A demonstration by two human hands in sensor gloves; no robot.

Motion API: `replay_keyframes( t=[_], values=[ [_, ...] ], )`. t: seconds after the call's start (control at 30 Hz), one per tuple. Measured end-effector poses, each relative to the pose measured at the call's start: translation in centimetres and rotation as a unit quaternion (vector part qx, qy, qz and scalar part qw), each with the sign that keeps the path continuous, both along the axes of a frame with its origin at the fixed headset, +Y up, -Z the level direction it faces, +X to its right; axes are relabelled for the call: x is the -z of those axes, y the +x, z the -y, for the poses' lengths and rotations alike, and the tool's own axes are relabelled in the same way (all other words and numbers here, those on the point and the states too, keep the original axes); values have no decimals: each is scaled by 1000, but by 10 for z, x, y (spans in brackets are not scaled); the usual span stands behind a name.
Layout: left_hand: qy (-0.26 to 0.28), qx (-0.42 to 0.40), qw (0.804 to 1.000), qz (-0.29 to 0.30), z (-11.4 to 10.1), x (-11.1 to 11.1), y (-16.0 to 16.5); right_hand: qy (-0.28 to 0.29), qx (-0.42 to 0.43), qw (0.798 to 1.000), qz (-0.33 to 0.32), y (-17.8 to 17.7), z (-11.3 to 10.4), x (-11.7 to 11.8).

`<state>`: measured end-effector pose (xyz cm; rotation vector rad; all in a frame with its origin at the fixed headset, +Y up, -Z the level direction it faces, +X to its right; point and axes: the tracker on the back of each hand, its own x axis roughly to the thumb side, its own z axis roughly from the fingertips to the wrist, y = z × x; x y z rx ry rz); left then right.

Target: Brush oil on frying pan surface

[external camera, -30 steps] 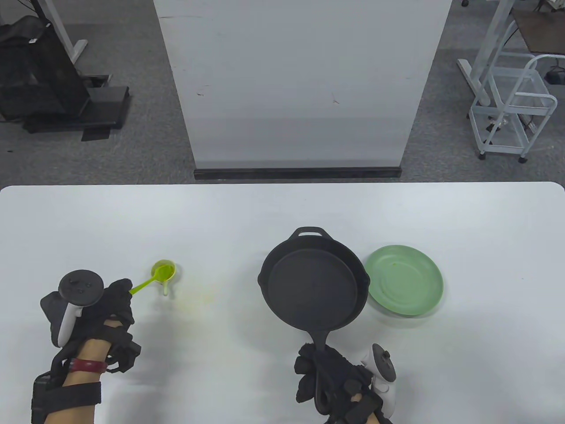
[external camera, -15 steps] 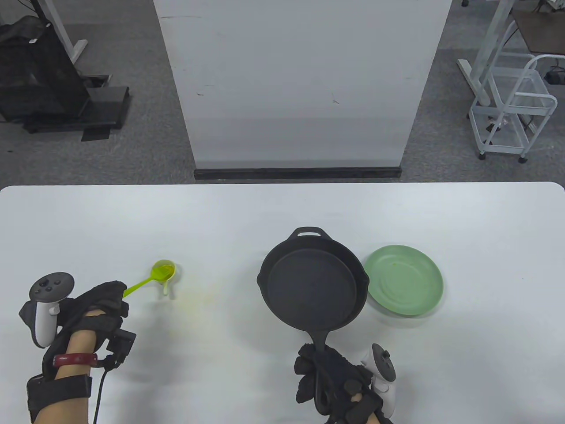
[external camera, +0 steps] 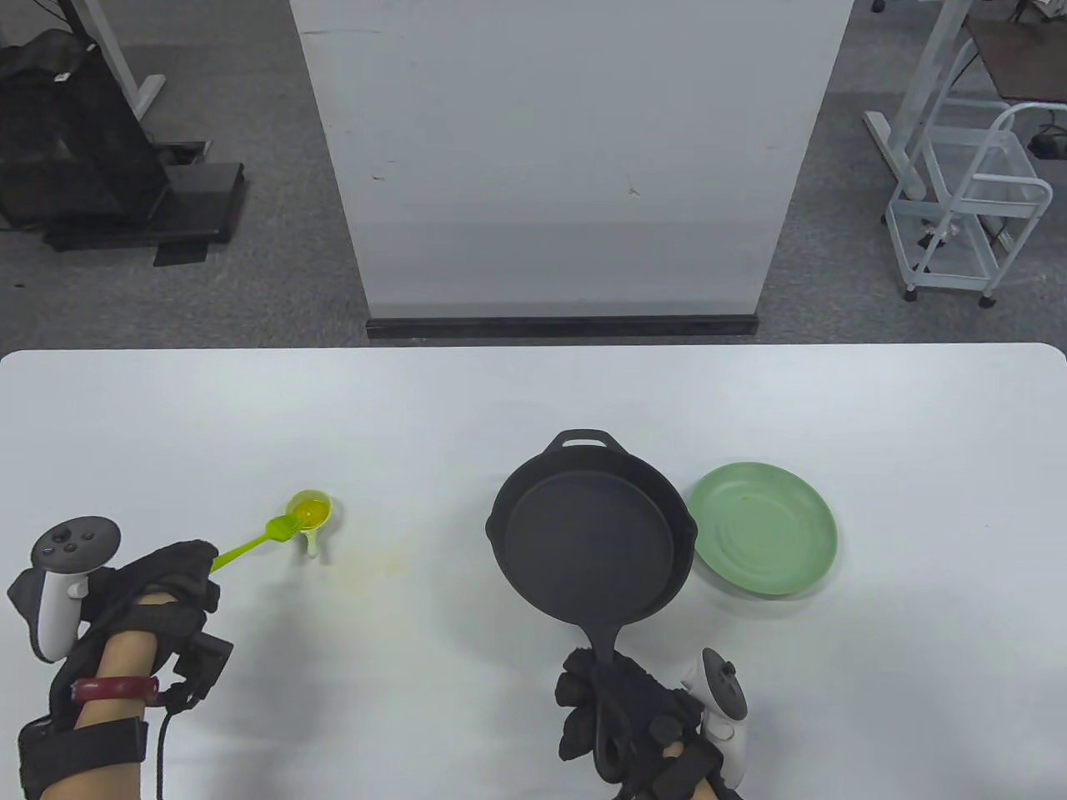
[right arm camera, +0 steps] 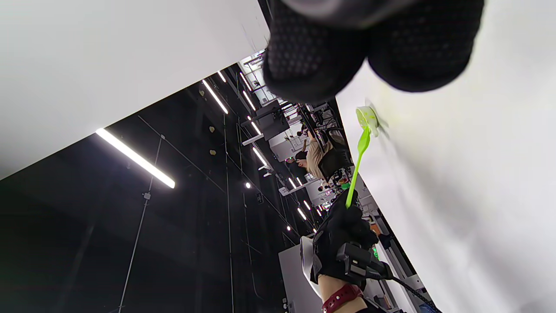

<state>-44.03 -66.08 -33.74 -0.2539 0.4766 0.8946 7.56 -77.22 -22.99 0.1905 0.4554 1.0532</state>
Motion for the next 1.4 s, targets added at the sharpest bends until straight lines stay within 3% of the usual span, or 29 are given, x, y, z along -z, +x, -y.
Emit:
replay_keyframes(
  t=[0.4, 0.63, 0.93, 1.23, 1.4],
  values=[
    [0, 6, 1000, 4, 3, 7, 5, -2, 1, 1000, 2, 0, -1, 0],
    [54, 116, 991, 33, -20, 2, 20, -5, 6, 1000, -1, 0, -2, 0],
    [135, 262, 952, 82, -25, -4, 46, -8, 7, 1000, 3, 0, -2, -1],
    [183, 443, 865, 149, -21, -6, 76, -8, 8, 1000, 4, 1, -2, -1],
    [187, 447, 858, 172, -21, -6, 86, -8, 9, 1000, 3, 1, -2, -1]
  ],
)
